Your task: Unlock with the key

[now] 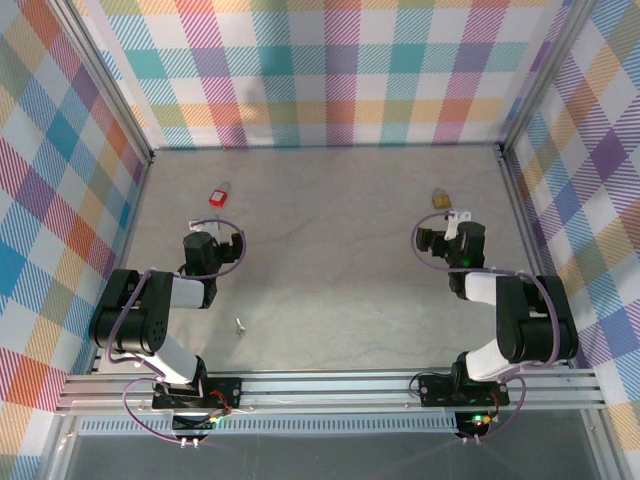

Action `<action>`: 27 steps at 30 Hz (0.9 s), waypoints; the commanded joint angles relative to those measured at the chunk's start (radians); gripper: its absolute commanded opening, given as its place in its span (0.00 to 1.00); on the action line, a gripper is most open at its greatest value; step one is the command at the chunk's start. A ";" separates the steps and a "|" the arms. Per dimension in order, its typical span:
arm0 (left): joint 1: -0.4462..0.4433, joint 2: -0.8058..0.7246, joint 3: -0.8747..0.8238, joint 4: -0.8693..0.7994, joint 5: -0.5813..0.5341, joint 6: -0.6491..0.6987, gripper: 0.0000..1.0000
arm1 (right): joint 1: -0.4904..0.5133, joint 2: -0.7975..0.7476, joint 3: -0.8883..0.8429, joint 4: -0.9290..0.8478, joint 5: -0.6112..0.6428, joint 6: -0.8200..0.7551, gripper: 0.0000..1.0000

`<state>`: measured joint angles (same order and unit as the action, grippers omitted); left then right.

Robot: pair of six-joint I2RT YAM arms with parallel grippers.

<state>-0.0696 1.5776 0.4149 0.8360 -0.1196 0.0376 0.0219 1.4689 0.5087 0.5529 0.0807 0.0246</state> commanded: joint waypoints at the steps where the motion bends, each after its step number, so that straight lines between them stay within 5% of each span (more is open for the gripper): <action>1: 0.000 0.002 0.002 0.009 0.021 -0.005 1.00 | 0.018 -0.127 0.143 -0.340 0.047 0.057 0.99; 9: 0.013 -0.018 0.022 -0.035 0.096 0.013 1.00 | 0.027 -0.403 0.300 -1.005 -0.105 0.321 0.99; 13: -0.018 -0.193 0.231 -0.517 0.001 -0.049 1.00 | 0.023 -0.480 0.360 -1.313 -0.006 0.455 0.99; 17: -0.092 -0.355 0.356 -0.724 0.024 -0.196 1.00 | -0.008 -0.480 0.394 -1.477 0.094 0.539 0.99; 22: -0.199 -0.421 0.535 -0.983 0.159 -0.363 1.00 | -0.216 -0.451 0.398 -1.532 0.052 0.543 0.99; 27: -0.330 -0.434 0.563 -1.018 0.249 -0.450 1.00 | -0.453 -0.432 0.369 -1.510 -0.014 0.536 0.99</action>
<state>-0.3473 1.1374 0.9840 -0.0452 0.0448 -0.3134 -0.3470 1.0386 0.8810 -0.9207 0.1139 0.5388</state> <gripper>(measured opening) 0.996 0.990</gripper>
